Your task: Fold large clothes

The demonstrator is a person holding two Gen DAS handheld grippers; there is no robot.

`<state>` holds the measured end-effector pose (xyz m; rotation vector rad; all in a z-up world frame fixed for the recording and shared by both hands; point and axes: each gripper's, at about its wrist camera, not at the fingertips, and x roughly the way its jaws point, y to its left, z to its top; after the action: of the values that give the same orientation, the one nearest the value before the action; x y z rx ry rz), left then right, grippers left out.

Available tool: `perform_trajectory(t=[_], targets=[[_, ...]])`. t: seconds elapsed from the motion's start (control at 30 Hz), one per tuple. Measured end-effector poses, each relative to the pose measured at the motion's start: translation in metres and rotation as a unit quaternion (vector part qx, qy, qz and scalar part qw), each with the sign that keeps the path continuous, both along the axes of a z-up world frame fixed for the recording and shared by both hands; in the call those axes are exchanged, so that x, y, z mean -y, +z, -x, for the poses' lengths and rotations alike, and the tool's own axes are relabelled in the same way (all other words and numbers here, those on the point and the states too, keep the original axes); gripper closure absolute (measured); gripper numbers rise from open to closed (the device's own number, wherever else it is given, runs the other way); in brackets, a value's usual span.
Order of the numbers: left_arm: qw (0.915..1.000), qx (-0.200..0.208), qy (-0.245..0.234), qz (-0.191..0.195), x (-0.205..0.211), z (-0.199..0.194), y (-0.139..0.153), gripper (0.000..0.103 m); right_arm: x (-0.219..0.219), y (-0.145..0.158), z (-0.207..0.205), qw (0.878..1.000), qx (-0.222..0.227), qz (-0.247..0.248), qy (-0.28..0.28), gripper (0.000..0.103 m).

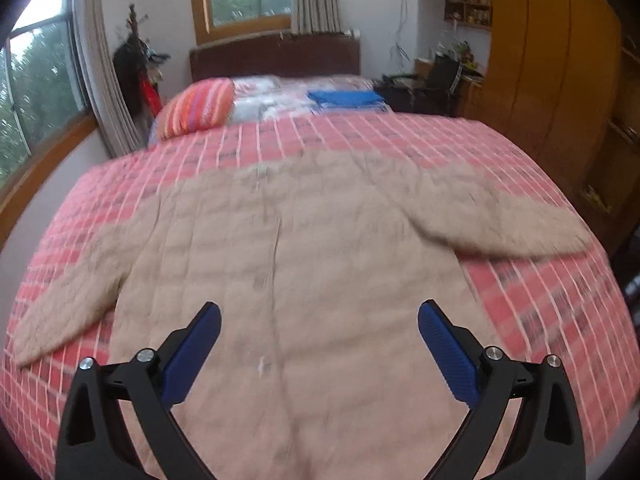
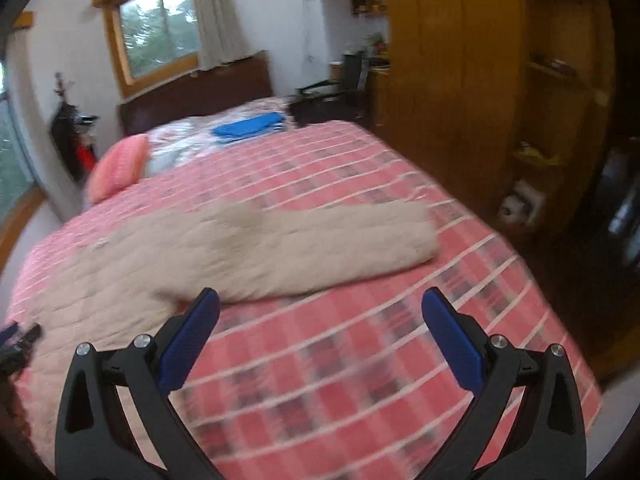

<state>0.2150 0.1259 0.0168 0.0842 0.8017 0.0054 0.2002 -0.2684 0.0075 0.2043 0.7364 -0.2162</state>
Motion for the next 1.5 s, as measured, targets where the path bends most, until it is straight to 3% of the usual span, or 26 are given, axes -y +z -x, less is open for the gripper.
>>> perform_trajectory(t=[0.07,0.13,0.2,0.37,0.47,0.57,0.63,0.7,0.83,0.87,1.03,1.07,1.1,1.13,1.33,1.5], targets=[[0.9998,-0.011,-0.018,-0.006,0.019,-0.027,-0.007,0.004,0.029,-0.012,-0.029,0.999,-0.040,-0.004,-0.019,0.003],[0.9979,-0.051,-0.040,0.003,0.037,-0.055,-0.019,0.004,0.056,-0.026,-0.052,0.996,-0.075,-0.018,-0.037,0.003],[0.9928,-0.098,-0.057,0.038,0.054,-0.085,-0.035,0.004,0.083,-0.041,-0.069,0.992,-0.101,-0.048,-0.052,0.003],[0.9763,-0.181,-0.060,0.103,0.074,-0.124,-0.070,0.005,0.124,-0.075,-0.095,0.983,-0.134,-0.098,-0.075,0.003],[0.9730,-0.194,-0.062,0.108,0.086,-0.140,-0.082,0.010,0.139,-0.091,-0.112,0.979,-0.143,-0.131,-0.069,0.003],[0.9665,-0.220,-0.065,0.116,0.092,-0.155,-0.094,0.017,0.140,-0.098,-0.124,0.978,-0.154,-0.119,-0.072,0.003],[0.9602,-0.239,-0.065,0.129,0.096,-0.163,-0.105,0.021,0.141,-0.105,-0.134,0.977,-0.166,-0.117,-0.070,0.009],[0.9562,-0.251,-0.059,0.138,0.099,-0.169,-0.114,0.024,0.143,-0.113,-0.142,0.974,-0.179,-0.118,-0.071,0.027],[0.9580,-0.246,-0.063,0.134,0.099,-0.175,-0.123,0.024,0.149,-0.125,-0.155,0.971,-0.189,-0.120,-0.084,0.030],[0.9587,-0.244,-0.066,0.131,0.099,-0.175,-0.123,0.027,0.149,-0.127,-0.157,0.971,-0.190,-0.118,-0.086,0.035],[0.9583,-0.239,-0.076,0.136,0.100,-0.179,-0.122,0.049,0.145,-0.129,-0.161,0.972,-0.201,-0.085,-0.085,0.060],[0.9583,-0.239,-0.077,0.136,0.100,-0.179,-0.121,0.054,0.144,-0.129,-0.161,0.972,-0.203,-0.083,-0.084,0.070],[0.9564,-0.240,-0.082,0.145,0.098,-0.178,-0.120,0.068,0.143,-0.129,-0.161,0.972,-0.204,-0.079,-0.084,0.077],[0.9523,-0.247,-0.088,0.156,0.098,-0.178,-0.122,0.071,0.142,-0.129,-0.161,0.972,-0.205,-0.075,-0.085,0.080],[0.9547,-0.242,-0.090,0.149,0.102,-0.180,-0.124,0.071,0.137,-0.132,-0.162,0.972,-0.206,-0.055,-0.096,0.093],[0.9543,-0.238,-0.095,0.155,0.099,-0.178,-0.125,0.072,0.130,-0.111,-0.156,0.977,-0.163,-0.100,-0.097,0.098]])
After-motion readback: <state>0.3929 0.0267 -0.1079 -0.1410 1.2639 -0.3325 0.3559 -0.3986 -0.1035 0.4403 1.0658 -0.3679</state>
